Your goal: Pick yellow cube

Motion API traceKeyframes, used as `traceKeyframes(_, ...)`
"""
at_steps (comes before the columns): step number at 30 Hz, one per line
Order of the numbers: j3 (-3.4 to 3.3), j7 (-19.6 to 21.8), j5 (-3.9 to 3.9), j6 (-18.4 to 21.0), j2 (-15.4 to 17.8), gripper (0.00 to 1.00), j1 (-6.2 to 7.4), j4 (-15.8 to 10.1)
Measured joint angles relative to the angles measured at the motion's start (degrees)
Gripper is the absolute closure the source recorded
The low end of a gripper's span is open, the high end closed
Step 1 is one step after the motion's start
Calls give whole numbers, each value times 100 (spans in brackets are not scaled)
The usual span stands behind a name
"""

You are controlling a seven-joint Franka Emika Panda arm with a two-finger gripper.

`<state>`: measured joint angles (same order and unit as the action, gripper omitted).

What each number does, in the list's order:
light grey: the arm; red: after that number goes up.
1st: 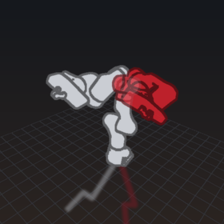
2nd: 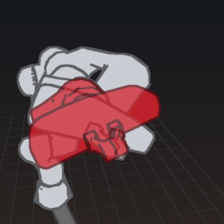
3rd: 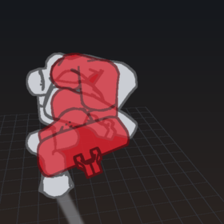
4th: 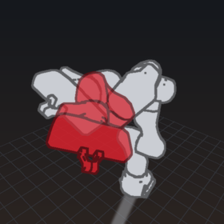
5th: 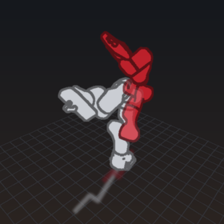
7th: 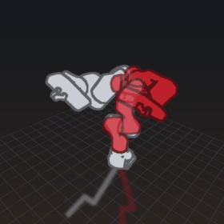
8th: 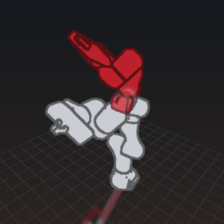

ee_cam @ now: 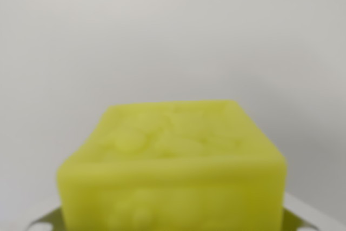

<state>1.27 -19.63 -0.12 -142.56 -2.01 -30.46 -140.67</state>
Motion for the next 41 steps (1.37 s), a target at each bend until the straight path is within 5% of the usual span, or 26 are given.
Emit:
traceKeyframes(30,0,-19,24,1152,807,100,1,346)
traceKeyframes(41,0,-20,26,1220,847,100,1,375)
